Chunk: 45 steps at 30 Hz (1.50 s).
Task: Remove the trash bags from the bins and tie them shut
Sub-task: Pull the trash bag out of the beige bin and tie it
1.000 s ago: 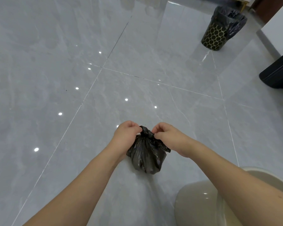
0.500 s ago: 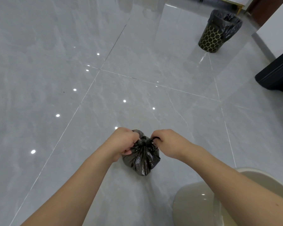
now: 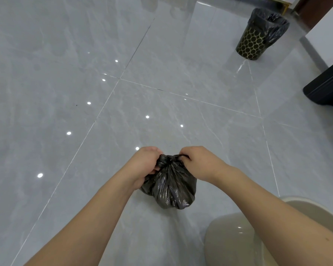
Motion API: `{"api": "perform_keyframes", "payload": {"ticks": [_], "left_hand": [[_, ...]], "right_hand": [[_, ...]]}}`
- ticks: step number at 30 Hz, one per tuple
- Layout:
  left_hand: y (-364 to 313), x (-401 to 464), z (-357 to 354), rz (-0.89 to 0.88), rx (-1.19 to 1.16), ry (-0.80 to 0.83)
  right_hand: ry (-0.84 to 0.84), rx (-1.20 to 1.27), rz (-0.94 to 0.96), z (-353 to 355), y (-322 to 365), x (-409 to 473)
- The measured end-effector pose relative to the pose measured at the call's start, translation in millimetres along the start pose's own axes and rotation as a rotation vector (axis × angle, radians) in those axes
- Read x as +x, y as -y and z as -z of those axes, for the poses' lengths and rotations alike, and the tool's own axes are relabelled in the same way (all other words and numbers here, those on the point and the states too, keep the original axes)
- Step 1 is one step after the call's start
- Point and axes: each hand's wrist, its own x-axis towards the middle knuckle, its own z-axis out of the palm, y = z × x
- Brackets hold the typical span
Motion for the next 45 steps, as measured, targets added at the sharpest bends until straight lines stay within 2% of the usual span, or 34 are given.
{"api": "perform_keyframes", "payload": {"ticks": [2, 7, 10, 13, 15, 17, 19, 22, 30, 33, 36, 41, 45], "left_hand": [[-1, -1, 3, -0.002, 0.030, 0.019], [5, -8, 4, -0.047, 0.224, 0.191], [15, -7, -3, -0.131, 0.434, 0.187], [22, -3, -12, -0.258, 0.625, 0.050], [20, -3, -15, -0.313, 0.580, -0.068], [14, -5, -11, -0.269, 0.348, -0.110], [8, -9, -7, -0.179, 0.076, -0.050], [4, -13, -7, -0.112, -0.061, 0.071], [10, -1, 6, -0.010, -0.028, -0.072], [27, 10, 19, 0.025, 0.065, -0.187], [44, 16, 25, 0.055, 0.065, -0.220], [54, 21, 29, 0.006, 0.072, -0.240], [58, 20, 26, -0.099, 0.180, -0.250]], "right_hand": [[0.007, 0.033, -0.012, 2, -2, -2], [0.020, 0.124, -0.070, 9, -14, -6], [0.049, 0.158, -0.102, 7, -18, -5], [0.068, 0.194, -0.136, 5, -19, -7], [0.072, 0.183, -0.155, 5, -22, -8], [0.065, 0.136, -0.168, 4, -25, -8], [0.050, 0.108, -0.174, 4, -26, -7], [0.058, 0.114, -0.184, 4, -24, -6], [0.094, 0.152, -0.148, 2, -22, -7], [0.138, 0.071, -0.187, 2, -26, -5], [0.177, 0.001, -0.195, 2, -25, -2], [0.151, -0.019, -0.202, -5, -20, 3], [0.167, 0.009, -0.221, -10, -26, 5]]}}
